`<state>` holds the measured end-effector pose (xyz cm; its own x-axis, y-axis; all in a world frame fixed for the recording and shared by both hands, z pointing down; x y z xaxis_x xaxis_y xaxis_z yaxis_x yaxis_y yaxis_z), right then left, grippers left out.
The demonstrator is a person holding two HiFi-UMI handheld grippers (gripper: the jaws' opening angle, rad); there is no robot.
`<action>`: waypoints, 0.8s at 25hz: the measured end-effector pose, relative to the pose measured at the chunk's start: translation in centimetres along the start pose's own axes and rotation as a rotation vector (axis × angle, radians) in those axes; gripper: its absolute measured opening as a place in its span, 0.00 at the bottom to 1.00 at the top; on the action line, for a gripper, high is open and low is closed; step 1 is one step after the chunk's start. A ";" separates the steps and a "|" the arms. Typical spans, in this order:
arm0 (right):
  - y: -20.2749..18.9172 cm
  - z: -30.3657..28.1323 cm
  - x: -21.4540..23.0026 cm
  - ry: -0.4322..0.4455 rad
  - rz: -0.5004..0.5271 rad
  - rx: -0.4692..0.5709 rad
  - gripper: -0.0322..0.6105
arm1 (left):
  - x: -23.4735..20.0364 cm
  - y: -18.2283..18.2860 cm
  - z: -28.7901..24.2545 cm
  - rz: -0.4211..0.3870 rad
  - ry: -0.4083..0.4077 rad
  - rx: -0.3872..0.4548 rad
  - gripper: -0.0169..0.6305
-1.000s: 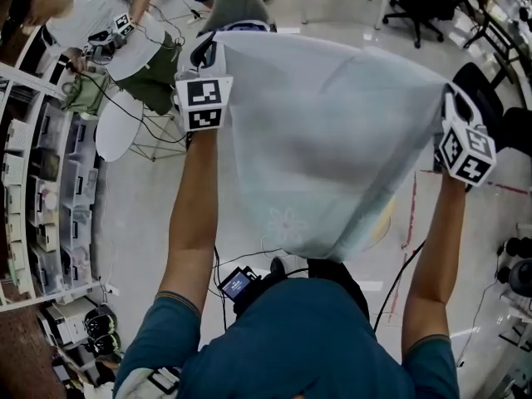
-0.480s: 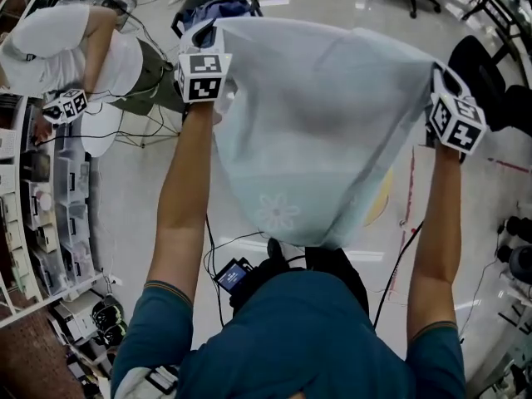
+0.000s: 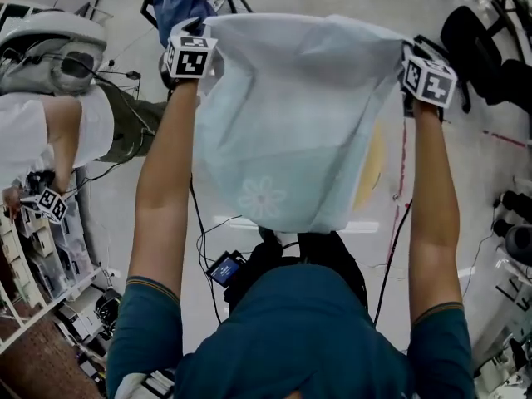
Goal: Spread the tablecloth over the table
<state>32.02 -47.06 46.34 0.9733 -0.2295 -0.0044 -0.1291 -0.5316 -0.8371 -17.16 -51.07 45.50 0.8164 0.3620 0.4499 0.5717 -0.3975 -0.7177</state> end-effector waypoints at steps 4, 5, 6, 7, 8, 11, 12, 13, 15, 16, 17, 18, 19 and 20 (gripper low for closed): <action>-5.1 -2.2 0.0 0.059 -0.076 -0.098 0.18 | 2.3 -3.6 -1.3 -0.018 -0.006 -0.069 0.17; -6.2 -2.4 0.0 0.071 -0.100 -0.110 0.24 | 2.7 -4.6 -1.5 -0.019 -0.007 -0.090 0.17; -7.4 -2.4 0.1 0.076 -0.119 -0.121 0.26 | 3.0 -5.7 -1.7 -0.019 -0.008 -0.114 0.17; -8.5 -2.3 0.1 0.072 -0.131 -0.129 0.26 | 3.2 -6.8 -1.8 -0.014 -0.010 -0.139 0.21; -9.7 -1.9 0.1 0.062 -0.138 -0.136 0.26 | 3.3 -8.0 -1.9 -0.007 -0.010 -0.160 0.26; -13.0 -0.1 -0.8 0.043 -0.154 -0.148 0.26 | 3.4 -10.6 -1.4 0.041 0.019 -0.169 0.27; -14.3 0.6 -1.5 0.048 -0.166 -0.155 0.26 | 3.6 -11.1 -1.0 0.061 0.031 -0.152 0.26; -15.8 1.3 -2.4 0.056 -0.182 -0.168 0.26 | 4.0 -11.6 -0.5 0.078 0.040 -0.131 0.24; -19.2 2.9 -5.0 0.079 -0.215 -0.209 0.26 | 5.5 -12.8 0.6 0.097 0.051 -0.095 0.21; -21.1 3.7 -6.6 0.092 -0.218 -0.238 0.26 | 6.5 -13.5 1.3 0.109 0.053 -0.084 0.21; -23.0 4.6 -8.3 0.103 -0.207 -0.271 0.26 | 7.6 -14.4 2.1 0.126 0.050 -0.076 0.21; -24.9 5.5 -9.9 0.108 -0.187 -0.305 0.26 | 8.9 -15.3 3.0 0.144 0.043 -0.071 0.21; -26.6 6.4 -11.4 0.107 -0.171 -0.336 0.27 | 10.3 -16.4 3.9 0.158 0.031 -0.069 0.21; -28.1 7.3 -12.7 0.104 -0.164 -0.362 0.29 | 11.8 -17.4 4.9 0.165 0.015 -0.070 0.21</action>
<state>24.71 -23.27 65.97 0.9647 -0.1892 0.1833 -0.0506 -0.8160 -0.5758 -17.85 -35.77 60.70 0.9006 0.2743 0.3372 0.4334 -0.5084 -0.7441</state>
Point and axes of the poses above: the fingertips, and each gripper's own axes: z backward along the fingers, x to its right, y out of its top, the point moved 6 cm from there along z, backward along the fingers
